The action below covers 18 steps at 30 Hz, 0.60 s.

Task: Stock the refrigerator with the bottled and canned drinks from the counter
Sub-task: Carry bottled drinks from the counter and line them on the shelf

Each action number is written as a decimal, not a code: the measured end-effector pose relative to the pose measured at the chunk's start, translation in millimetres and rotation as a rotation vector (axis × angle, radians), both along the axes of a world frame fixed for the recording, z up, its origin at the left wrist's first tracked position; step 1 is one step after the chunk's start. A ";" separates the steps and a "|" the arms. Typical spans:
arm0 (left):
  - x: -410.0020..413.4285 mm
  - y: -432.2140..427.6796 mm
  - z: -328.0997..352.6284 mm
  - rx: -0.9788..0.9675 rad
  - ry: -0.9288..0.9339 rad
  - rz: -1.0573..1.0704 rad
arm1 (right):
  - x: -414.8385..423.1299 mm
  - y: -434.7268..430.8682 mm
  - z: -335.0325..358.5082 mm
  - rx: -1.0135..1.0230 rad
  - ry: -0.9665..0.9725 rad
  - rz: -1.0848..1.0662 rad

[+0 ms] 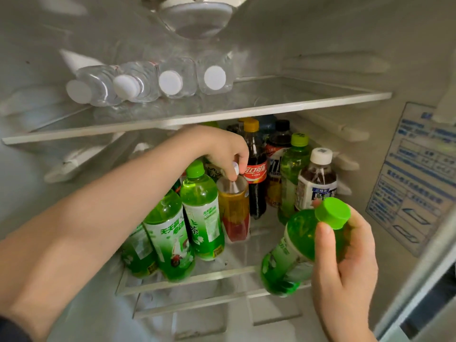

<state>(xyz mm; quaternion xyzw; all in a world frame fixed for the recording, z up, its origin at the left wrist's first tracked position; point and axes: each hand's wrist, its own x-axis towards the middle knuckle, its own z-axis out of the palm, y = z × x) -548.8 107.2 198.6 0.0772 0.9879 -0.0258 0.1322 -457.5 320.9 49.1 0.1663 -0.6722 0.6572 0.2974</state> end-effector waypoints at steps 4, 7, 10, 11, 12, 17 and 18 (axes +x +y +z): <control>5.7 17.6 -2.1 0.077 0.030 -0.054 | 5.9 7.8 -0.1 -0.002 -0.013 0.004; 11.7 27.4 -5.3 0.139 0.045 -0.107 | 7.9 12.8 -4.4 0.012 -0.033 0.012; 15.4 34.4 -11.8 0.175 0.093 -0.071 | 8.8 16.8 -10.1 0.028 -0.059 0.017; 16.8 37.0 -14.8 0.169 0.128 -0.060 | 9.3 18.0 -11.5 0.031 -0.067 0.019; 18.1 39.6 -18.1 0.152 0.168 -0.059 | 9.8 19.1 -12.6 0.032 -0.074 0.021; 27.6 48.6 -33.8 0.075 0.335 -0.031 | 9.2 24.7 -16.5 0.039 -0.083 0.044; 30.0 48.1 -38.9 0.125 0.358 0.016 | 8.6 26.3 -17.5 0.041 -0.085 0.051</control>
